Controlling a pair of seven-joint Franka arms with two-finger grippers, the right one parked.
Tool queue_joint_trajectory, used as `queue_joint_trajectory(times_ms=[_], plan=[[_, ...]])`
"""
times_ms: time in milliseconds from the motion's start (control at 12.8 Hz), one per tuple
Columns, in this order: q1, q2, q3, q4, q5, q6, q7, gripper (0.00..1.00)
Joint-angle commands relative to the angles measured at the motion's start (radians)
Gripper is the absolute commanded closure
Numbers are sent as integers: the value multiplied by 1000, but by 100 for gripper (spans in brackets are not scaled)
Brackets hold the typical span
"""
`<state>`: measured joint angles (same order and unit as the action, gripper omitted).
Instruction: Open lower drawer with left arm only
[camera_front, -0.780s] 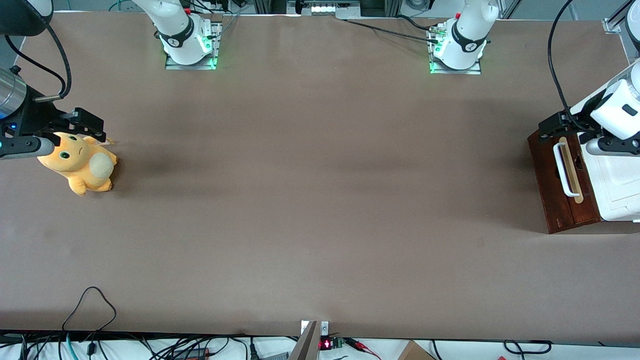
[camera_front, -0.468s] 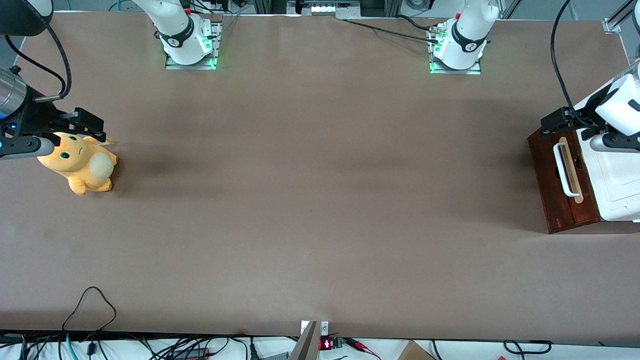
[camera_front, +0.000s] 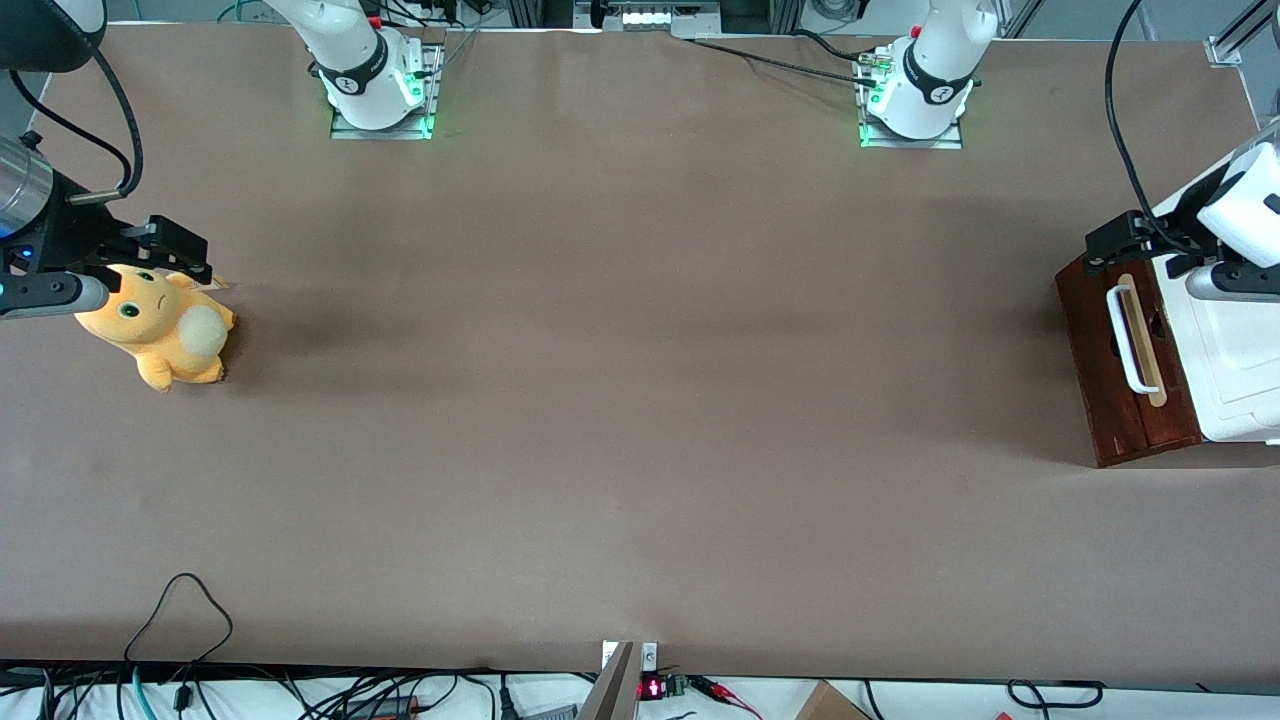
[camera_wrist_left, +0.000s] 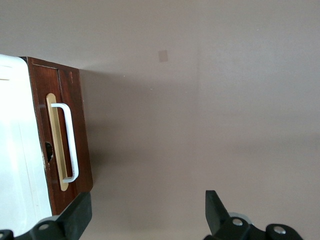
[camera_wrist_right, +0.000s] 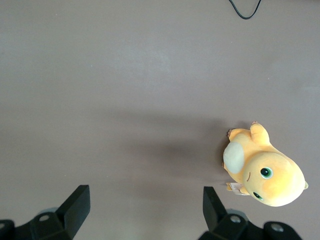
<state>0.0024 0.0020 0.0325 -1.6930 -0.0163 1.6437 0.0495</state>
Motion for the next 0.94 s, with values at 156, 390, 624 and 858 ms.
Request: queue_joint_trajectory(times_ms=[156, 390, 624, 858], plan=[[10, 6, 4, 6, -36, -58, 32, 0], [10, 7, 4, 0, -34, -65, 33, 0], [8, 9, 4, -4, -33, -81, 72, 0], [-2, 6, -63, 4, 152, -93, 20, 1]])
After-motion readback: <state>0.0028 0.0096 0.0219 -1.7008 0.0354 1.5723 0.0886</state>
